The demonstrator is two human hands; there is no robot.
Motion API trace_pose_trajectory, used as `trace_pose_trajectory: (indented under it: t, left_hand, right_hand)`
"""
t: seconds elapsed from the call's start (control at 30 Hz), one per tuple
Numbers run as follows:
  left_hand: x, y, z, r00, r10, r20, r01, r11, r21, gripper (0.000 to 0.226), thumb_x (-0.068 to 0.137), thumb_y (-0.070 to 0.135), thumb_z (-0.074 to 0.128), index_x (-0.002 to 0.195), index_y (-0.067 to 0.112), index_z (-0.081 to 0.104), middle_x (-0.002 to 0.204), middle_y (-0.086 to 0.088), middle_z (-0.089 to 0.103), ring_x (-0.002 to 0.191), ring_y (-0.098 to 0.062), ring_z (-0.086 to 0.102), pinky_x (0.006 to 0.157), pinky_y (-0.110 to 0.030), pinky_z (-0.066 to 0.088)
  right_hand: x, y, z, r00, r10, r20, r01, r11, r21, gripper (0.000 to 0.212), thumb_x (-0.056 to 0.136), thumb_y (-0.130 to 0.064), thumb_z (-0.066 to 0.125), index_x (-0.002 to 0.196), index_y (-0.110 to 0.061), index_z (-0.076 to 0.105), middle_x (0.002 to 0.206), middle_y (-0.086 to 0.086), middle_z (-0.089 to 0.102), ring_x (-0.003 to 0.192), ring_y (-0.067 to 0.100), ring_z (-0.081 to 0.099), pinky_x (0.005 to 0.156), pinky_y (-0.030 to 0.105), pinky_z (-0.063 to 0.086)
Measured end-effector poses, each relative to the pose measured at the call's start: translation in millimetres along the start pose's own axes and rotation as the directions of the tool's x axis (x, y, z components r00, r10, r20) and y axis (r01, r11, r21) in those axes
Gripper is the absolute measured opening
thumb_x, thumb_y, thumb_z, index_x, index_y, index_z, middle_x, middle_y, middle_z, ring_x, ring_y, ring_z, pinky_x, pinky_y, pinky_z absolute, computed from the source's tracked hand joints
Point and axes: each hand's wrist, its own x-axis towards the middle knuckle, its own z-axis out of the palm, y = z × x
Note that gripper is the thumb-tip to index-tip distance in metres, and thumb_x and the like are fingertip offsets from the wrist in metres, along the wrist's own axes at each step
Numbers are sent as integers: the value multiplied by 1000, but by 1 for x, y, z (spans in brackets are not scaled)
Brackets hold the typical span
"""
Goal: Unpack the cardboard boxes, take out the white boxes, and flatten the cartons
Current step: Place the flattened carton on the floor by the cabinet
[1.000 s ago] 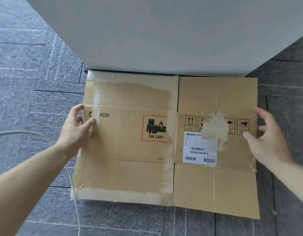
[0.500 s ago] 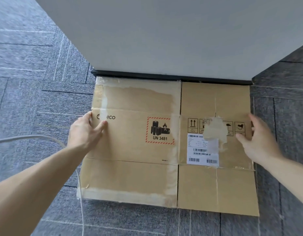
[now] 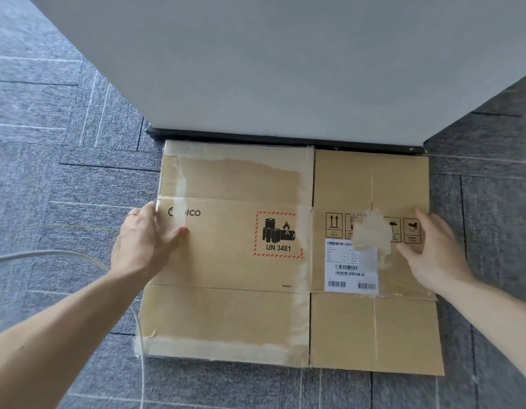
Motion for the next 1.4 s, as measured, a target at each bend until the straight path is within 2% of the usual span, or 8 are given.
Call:
trace_pose_trajectory:
  t: [0.17, 0.3, 0.4, 0.5, 0.6, 0.8, 1.07, 1.4]
  left_hand:
    - [6, 0, 0, 999, -9, -44, 3, 990, -138, 67, 88, 38, 80, 144, 11, 55, 131, -16, 65, 123, -34, 59, 107, -49, 47]
    - [7, 2, 10, 999, -11, -52, 10, 1000, -30, 75, 92, 37, 73, 154, 11, 39, 150, -19, 43, 137, -38, 39, 114, -54, 36]
    - [-7, 19, 19, 952, 302, -53, -287, 938, 193, 102, 84, 61, 72, 163, 28, 17, 169, -8, 13, 152, -33, 18, 119, -59, 23]
    - [-20, 43, 43, 813, 551, 190, -582, 781, 226, 123, 67, 93, 58, 162, 48, -6, 173, 1, -14, 159, -27, -10, 122, -70, 6]
    - [-15, 57, 60, 832, 493, 254, -546, 809, 219, 135, 51, 106, 49, 154, 55, -22, 168, 5, -30, 155, -26, -27, 114, -77, -6]
    - [-21, 90, 40, 864, 321, 387, -483, 743, 464, 137, 63, 91, 66, 157, 46, -24, 169, 1, -29, 157, -31, -18, 116, -79, 8]
    - [-127, 170, -110, 840, 327, 434, -517, 724, 456, 105, 89, 70, 61, 165, 33, -3, 173, -7, 7, 160, -29, 4, 126, -62, 2]
    - [-331, 305, -465, 832, 397, 388, -553, 656, 514, 91, 92, 69, 55, 163, 30, 15, 171, -4, 18, 159, -26, 10, 128, -55, 2]
  right_hand:
    - [-4, 2, 3, 1000, -7, 23, 7, 1000, -17, 89, 95, -33, 73, 165, -27, 18, 173, -1, 13, 158, 23, 16, 125, 44, 17]
    - [-4, 3, -2, 996, -88, 3, 88, 996, -15, 98, 91, -37, 75, 165, -27, 13, 173, -2, 12, 158, 23, 16, 127, 52, 19]
    - [-21, -11, 7, 986, -163, 36, 166, 979, -118, 128, 72, -65, 80, 163, -36, -4, 172, -7, -13, 159, 26, -2, 122, 58, 5]
    - [-38, -30, 37, 930, -287, 232, 349, 886, -306, 153, 50, -87, 75, 159, -41, -22, 166, -7, -36, 154, 31, -25, 116, 62, -6]
    - [-36, -33, 55, 912, -276, 304, 374, 864, -338, 155, 48, -89, 71, 152, -44, -35, 154, -13, -53, 146, 27, -43, 108, 65, -15]
    - [-41, -61, 24, 893, -181, 412, 369, 819, -440, 155, 54, -84, 78, 157, -38, -29, 163, -5, -40, 153, 36, -30, 119, 70, -1]
    - [-157, -123, -118, 818, -347, 459, 544, 727, -419, 107, 85, -67, 68, 164, -24, 11, 168, -3, 4, 157, 23, -5, 125, 65, 8]
    - [-360, -211, -478, 876, -340, 342, 450, 833, -323, 75, 97, -61, 55, 158, -24, 31, 158, -2, 42, 147, 20, 35, 120, 42, 32]
